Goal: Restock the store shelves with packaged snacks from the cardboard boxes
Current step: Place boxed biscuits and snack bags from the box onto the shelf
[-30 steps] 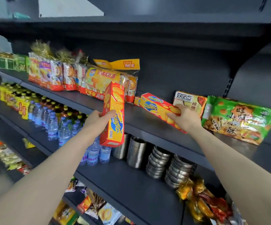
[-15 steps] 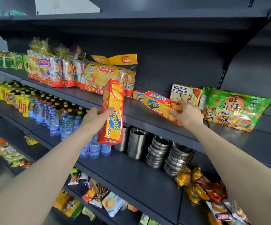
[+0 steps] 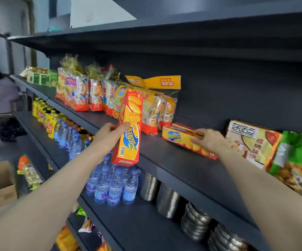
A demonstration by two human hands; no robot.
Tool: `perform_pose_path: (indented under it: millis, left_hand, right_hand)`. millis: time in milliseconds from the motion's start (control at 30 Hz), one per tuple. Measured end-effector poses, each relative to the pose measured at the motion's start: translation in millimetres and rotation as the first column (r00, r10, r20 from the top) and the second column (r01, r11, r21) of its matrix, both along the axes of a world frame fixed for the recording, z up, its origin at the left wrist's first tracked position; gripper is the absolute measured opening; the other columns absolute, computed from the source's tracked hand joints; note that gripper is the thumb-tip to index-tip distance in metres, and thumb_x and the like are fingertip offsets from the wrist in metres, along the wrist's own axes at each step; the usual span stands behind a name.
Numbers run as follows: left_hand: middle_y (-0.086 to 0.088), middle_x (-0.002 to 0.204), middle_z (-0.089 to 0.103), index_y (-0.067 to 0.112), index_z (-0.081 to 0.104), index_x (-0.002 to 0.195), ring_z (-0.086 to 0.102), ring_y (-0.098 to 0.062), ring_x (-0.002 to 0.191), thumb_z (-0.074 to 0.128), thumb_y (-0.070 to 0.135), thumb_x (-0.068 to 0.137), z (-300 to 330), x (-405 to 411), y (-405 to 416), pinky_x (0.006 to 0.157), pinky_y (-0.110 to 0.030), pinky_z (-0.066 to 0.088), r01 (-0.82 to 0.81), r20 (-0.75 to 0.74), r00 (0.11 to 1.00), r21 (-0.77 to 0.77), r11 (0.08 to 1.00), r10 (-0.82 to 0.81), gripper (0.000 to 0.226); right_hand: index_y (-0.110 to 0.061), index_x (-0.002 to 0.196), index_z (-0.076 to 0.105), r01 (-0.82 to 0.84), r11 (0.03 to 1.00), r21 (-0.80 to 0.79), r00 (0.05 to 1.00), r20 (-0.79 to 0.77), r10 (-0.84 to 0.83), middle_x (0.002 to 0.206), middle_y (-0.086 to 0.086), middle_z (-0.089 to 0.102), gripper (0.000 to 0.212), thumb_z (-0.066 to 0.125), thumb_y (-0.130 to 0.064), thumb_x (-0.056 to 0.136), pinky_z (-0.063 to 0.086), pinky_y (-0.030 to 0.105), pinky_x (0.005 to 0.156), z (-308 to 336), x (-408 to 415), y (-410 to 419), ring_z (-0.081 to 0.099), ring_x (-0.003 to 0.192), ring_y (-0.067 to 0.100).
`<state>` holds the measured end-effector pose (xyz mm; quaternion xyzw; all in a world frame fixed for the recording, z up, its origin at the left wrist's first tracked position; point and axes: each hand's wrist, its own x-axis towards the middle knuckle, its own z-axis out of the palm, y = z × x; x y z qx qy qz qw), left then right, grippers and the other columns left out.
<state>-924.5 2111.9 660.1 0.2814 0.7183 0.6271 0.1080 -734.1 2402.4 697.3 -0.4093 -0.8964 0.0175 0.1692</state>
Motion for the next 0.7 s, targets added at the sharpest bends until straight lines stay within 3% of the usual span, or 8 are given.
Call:
perform_pose_path:
  millis: [100,200,500,600,700]
  left_hand:
    - [-0.004,0.102,0.073,0.016,0.057,0.106,0.070,-0.023,0.093,0.064,0.068,0.081,1,-11,3,0.092,-0.048,0.054,0.026,0.013,1.000,0.015,1.000,-0.026,0.058]
    - [-0.003,0.103,0.073,0.019,0.057,0.103,0.071,-0.022,0.093,0.063,0.065,0.083,3,-18,3,0.093,-0.048,0.054,0.052,0.003,0.999,0.003,0.999,-0.052,0.051]
    - [-0.003,0.103,0.075,0.017,0.062,0.110,0.072,-0.022,0.092,0.065,0.052,0.089,17,-16,-16,0.094,-0.046,0.055,0.241,0.076,0.967,0.059,0.969,-0.245,0.042]
    - [0.000,0.106,0.075,0.022,0.066,0.109,0.071,-0.017,0.092,0.067,0.046,0.090,22,-12,-19,0.090,-0.037,0.055,0.302,0.047,0.951,0.082,0.950,-0.306,0.031]
    - [0.012,0.113,0.068,0.031,0.063,0.114,0.064,-0.013,0.107,0.070,0.041,0.089,31,-11,-22,0.094,-0.032,0.049,0.330,-0.203,0.922,-0.028,0.944,-0.328,0.028]
  right_hand:
    - [-0.049,0.127,0.060,0.030,0.999,-0.015,0.999,0.019,-0.030,0.138,-0.001,0.060,0.041,0.061,-0.049,0.087,0.041,0.051,0.108,-8,-10,4,0.051,0.128,0.031]
    - [-0.044,0.132,0.058,0.022,0.996,0.084,0.999,0.027,-0.024,0.139,0.002,0.058,0.039,0.059,-0.041,0.093,0.035,0.051,0.107,0,-16,-13,0.047,0.131,0.032]
    - [-0.026,0.120,0.070,-0.111,0.970,0.218,0.932,-0.315,0.178,0.115,0.004,0.072,0.026,0.056,-0.028,0.097,0.054,0.042,0.092,29,-25,-110,0.064,0.108,0.029]
    - [-0.027,0.136,0.057,-0.151,0.957,0.249,0.902,-0.361,0.236,0.123,0.006,0.065,0.039,0.060,-0.026,0.097,0.052,0.039,0.089,34,-25,-131,0.064,0.105,0.026]
    - [-0.031,0.153,0.031,-0.232,0.934,0.272,0.860,-0.392,0.328,0.148,0.006,0.040,0.074,0.070,-0.024,0.091,0.049,0.040,0.093,38,-18,-144,0.056,0.114,0.023]
